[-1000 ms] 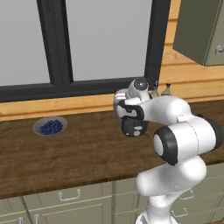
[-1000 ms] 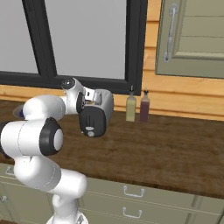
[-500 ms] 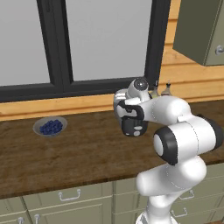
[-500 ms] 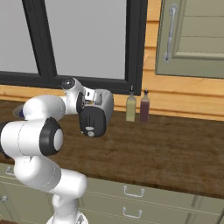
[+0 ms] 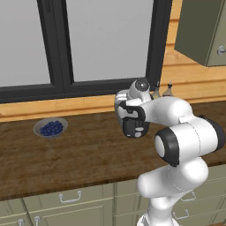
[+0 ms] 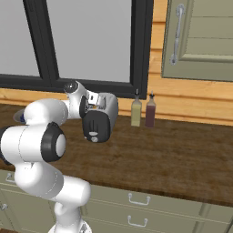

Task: Start the toaster. Once the lever pops up, take the bread to the plate on the dining counter.

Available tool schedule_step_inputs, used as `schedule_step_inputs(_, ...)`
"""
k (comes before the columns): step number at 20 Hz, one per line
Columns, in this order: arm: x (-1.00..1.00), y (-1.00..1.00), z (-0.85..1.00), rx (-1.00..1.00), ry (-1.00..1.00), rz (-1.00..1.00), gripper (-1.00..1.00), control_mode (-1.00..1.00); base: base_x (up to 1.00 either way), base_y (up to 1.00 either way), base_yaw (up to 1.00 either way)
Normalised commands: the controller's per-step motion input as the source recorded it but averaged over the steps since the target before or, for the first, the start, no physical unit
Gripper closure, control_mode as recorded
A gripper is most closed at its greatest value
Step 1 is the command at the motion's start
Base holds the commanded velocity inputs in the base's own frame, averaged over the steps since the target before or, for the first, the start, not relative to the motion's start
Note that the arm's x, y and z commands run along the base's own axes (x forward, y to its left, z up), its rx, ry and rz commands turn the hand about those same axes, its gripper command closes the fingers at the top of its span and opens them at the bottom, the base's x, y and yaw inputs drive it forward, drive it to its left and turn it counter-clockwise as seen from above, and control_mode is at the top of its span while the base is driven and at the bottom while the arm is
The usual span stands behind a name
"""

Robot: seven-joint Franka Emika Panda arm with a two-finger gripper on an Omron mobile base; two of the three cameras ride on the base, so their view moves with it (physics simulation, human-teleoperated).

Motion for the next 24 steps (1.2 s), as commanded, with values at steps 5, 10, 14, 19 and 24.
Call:
schedule_step_inputs(5, 0.00, 0.00, 0.00, 0.00, 0.00, 0.00, -1.00, -1.00, 0.00, 0.00, 0.00)
schedule_step_inputs(10, 0.00, 0.00, 0.00, 0.00, 0.00, 0.00, -1.00, -1.00, 0.00, 0.00, 0.00)
schedule_step_inputs(14, 0.00, 0.00, 0.00, 0.00, 0.00, 0.00, -1.00, -1.00, 0.00, 0.00, 0.00)
schedule_step_inputs(19, 0.00, 0.00, 0.00, 0.00, 0.00, 0.00, -1.00, -1.00, 0.00, 0.00, 0.00)
schedule_step_inputs(24, 0.00, 0.00, 0.00, 0.00, 0.00, 0.00, -1.00, -1.00, 0.00, 0.00, 0.00)
